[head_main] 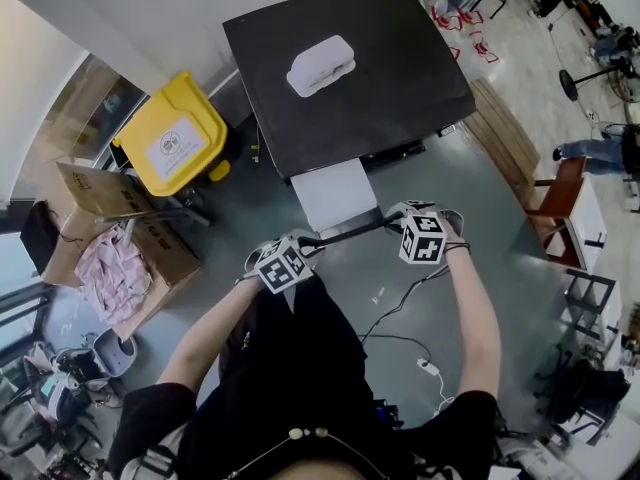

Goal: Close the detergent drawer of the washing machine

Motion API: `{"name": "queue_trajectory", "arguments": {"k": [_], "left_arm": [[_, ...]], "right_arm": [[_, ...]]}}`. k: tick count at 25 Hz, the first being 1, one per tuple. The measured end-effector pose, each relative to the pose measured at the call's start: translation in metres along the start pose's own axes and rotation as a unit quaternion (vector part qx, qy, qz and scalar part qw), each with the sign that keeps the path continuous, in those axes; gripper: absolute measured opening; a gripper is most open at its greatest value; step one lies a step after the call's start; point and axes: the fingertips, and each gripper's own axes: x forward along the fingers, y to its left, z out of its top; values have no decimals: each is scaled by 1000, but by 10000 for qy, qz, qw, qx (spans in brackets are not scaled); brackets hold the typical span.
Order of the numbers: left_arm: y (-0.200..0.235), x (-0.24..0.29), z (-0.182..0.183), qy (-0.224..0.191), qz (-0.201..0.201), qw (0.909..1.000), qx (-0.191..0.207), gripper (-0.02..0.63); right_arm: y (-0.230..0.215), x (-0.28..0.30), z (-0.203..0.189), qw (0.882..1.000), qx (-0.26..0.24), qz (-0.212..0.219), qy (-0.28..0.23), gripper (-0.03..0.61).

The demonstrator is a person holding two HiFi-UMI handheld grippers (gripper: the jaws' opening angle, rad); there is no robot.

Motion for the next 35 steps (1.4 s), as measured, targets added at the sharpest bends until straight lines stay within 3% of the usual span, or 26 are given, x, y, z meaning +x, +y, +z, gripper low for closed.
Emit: {"name": "queue_trajectory", "arguments": {"k": [35], "left_arm": [[37, -16, 7, -88, 356, 9977, -567, 55]], "right_arm": [[-35, -2, 13, 9994, 54, -322, -67, 54]]}}
